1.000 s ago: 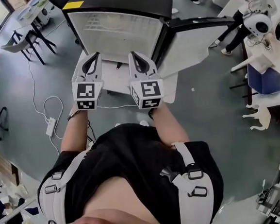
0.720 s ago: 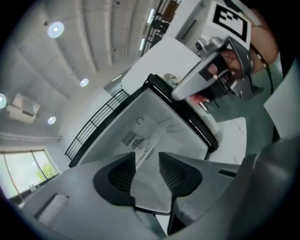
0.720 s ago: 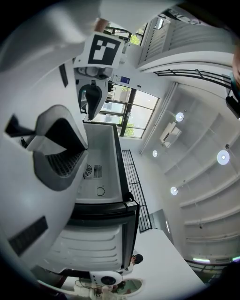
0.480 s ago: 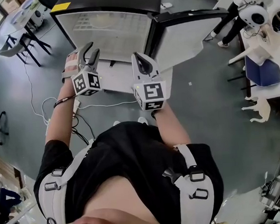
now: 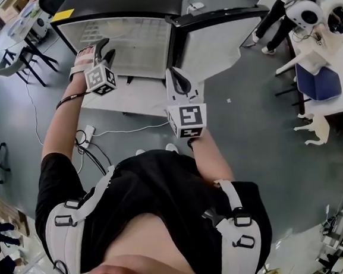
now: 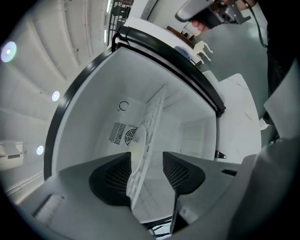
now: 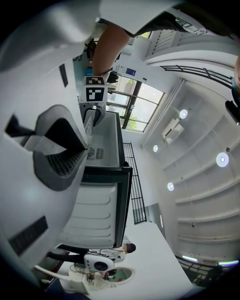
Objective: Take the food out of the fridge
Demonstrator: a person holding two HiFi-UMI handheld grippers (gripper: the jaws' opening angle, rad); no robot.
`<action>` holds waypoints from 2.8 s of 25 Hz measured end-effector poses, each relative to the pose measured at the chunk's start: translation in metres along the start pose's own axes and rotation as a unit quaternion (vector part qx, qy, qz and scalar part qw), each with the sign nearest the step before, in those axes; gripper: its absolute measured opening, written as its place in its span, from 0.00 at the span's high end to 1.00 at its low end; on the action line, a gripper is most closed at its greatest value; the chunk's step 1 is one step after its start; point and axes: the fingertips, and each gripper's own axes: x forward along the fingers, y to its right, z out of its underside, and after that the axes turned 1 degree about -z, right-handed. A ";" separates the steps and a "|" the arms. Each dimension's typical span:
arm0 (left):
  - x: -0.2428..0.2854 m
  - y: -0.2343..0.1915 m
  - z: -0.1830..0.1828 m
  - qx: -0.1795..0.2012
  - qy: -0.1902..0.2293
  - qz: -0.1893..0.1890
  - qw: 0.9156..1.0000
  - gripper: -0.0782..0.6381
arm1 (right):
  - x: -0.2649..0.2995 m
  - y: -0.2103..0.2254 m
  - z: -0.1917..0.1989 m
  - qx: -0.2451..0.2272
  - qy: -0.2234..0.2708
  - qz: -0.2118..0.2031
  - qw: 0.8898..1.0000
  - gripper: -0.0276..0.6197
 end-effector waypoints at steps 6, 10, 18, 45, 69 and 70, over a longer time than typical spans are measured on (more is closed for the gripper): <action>0.037 0.002 0.007 0.033 -0.027 0.028 0.999 0.60 | -0.011 0.025 0.006 0.003 -0.001 0.025 1.000 0.95; 0.051 0.005 0.013 0.045 -0.039 0.046 0.997 0.60 | -0.012 0.033 0.009 0.006 -0.005 0.034 0.999 0.95; 0.068 0.011 0.022 0.063 -0.060 0.072 0.994 0.60 | -0.010 0.034 0.016 0.005 -0.013 0.035 0.999 0.95; -0.055 0.005 0.010 0.101 -0.059 -0.041 0.992 0.87 | 0.024 -0.024 0.012 0.019 0.011 -0.056 0.998 0.95; -0.195 0.055 0.046 0.059 -0.145 -0.056 0.986 0.87 | 0.071 -0.093 0.001 0.040 0.039 -0.135 0.989 0.95; -0.195 0.058 0.047 0.060 -0.147 -0.053 0.986 0.87 | 0.071 -0.093 0.001 0.040 0.039 -0.136 0.989 0.95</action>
